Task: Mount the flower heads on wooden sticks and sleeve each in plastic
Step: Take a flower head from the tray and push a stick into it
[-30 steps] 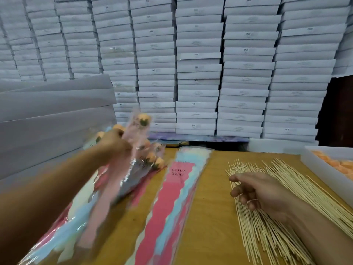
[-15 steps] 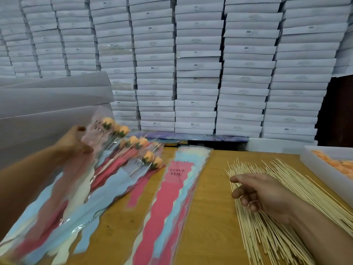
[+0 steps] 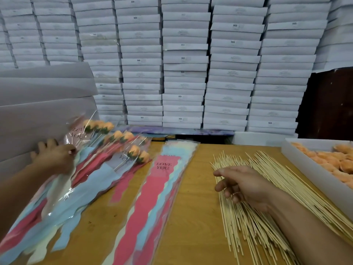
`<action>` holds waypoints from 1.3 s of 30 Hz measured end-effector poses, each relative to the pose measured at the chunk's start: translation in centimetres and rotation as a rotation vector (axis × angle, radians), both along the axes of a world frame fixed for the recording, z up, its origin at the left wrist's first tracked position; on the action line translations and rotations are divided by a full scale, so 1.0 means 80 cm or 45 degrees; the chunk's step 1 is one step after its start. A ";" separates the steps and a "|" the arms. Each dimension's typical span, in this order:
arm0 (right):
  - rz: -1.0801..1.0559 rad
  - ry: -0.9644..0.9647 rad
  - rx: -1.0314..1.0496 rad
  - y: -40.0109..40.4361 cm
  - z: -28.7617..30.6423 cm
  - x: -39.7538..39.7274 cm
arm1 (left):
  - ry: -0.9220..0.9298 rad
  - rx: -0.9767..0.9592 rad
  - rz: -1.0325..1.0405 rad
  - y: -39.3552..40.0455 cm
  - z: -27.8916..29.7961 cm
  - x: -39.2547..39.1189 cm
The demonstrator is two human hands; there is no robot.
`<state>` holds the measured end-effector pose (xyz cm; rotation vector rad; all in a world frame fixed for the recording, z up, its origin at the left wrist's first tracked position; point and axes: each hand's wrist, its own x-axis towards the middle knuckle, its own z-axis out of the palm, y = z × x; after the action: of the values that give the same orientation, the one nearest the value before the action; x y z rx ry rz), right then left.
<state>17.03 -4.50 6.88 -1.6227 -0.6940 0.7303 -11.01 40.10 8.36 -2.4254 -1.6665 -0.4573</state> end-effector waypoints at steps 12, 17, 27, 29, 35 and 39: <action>-0.006 -0.056 -0.025 -0.004 0.001 0.002 | 0.211 0.297 -0.138 -0.014 0.032 0.012; -0.021 -0.062 -0.013 -0.003 0.000 0.003 | 0.050 0.403 -0.322 -0.070 0.046 0.065; -0.054 -0.096 -0.003 -0.005 -0.003 0.009 | -1.106 -0.756 -0.763 -0.353 0.017 0.292; -0.098 -0.199 -0.045 -0.004 -0.005 0.011 | -1.343 -0.978 -0.707 -0.398 0.005 0.316; -0.288 -0.772 -0.343 -0.004 -0.014 0.025 | -1.589 -0.724 -0.639 -0.455 -0.038 0.319; -0.409 -0.947 -0.447 -0.007 -0.011 0.032 | -1.433 -0.469 -0.823 -0.457 -0.061 0.306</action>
<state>19.57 -5.07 5.99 -2.2928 -0.8182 -0.0180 13.45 3.52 3.52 -3.2166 -1.1433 -2.0634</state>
